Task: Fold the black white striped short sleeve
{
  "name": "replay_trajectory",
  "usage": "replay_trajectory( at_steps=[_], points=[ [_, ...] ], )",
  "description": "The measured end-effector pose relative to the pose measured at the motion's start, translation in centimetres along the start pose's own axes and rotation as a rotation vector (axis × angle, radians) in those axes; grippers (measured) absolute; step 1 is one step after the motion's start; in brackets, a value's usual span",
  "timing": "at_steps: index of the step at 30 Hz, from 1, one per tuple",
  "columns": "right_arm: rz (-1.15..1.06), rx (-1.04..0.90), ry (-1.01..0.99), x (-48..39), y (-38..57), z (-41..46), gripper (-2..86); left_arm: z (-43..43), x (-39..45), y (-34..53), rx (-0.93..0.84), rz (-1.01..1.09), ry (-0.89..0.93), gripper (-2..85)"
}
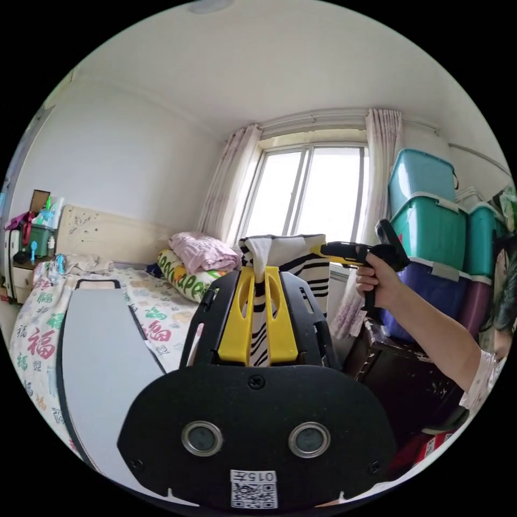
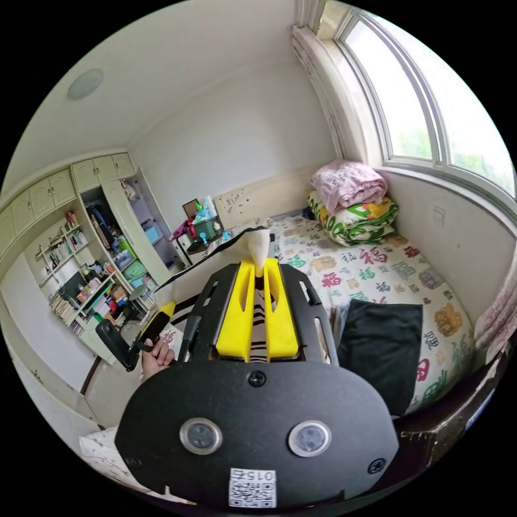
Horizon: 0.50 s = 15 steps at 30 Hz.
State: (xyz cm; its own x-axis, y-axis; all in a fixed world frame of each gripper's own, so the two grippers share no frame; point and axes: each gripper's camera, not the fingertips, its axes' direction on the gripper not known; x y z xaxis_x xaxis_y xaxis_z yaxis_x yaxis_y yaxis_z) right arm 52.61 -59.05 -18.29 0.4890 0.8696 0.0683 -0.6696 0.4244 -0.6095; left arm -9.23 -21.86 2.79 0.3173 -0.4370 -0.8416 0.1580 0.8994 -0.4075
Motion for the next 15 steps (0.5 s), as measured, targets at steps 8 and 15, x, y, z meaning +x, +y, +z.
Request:
replay_trajectory(
  at_steps=[8,15],
  points=[
    [0.001,0.074,0.071,0.3,0.7,-7.9,1.4,4.1,5.9,-9.6,-0.012,0.045,0.125,0.5],
    [-0.013,0.103,0.026,2.5,4.8,-12.5,1.4,7.4,8.2,-15.3,-0.074,0.053,0.217,0.5]
  ],
)
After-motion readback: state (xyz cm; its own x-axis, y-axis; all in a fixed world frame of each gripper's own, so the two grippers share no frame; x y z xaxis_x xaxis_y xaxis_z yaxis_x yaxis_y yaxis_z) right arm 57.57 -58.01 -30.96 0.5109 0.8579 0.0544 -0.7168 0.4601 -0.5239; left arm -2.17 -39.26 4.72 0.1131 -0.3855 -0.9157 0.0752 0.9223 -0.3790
